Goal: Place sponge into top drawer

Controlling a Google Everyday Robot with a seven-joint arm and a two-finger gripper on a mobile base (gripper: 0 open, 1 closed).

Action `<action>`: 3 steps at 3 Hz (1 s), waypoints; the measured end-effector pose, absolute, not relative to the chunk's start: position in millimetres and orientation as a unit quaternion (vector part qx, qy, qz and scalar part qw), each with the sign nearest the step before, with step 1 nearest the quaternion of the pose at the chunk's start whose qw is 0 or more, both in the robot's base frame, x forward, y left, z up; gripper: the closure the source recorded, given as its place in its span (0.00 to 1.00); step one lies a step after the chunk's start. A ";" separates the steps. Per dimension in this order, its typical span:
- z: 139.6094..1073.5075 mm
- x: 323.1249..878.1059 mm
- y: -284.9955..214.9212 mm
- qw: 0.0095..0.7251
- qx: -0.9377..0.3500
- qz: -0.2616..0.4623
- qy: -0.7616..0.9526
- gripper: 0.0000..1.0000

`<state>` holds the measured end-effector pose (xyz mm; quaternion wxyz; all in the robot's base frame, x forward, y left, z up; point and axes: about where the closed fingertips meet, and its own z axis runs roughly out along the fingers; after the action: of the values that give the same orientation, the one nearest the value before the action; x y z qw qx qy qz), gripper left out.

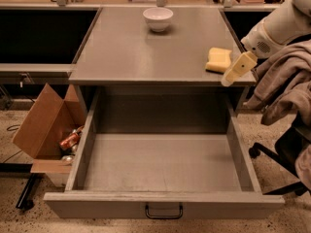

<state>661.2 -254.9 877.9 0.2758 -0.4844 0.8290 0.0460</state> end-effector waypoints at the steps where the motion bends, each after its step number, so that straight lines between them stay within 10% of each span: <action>1: 869.2 679.6 -254.9 0.281 -0.470 0.048 0.835 0.00; 3: 850.8 701.0 -256.5 0.275 -0.442 0.057 0.852 0.00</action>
Offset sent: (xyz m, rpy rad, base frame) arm 0.0450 0.0001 -0.0160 0.0449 0.0014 -0.0887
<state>701.0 -256.5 850.8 0.2748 -0.4417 0.8522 0.0566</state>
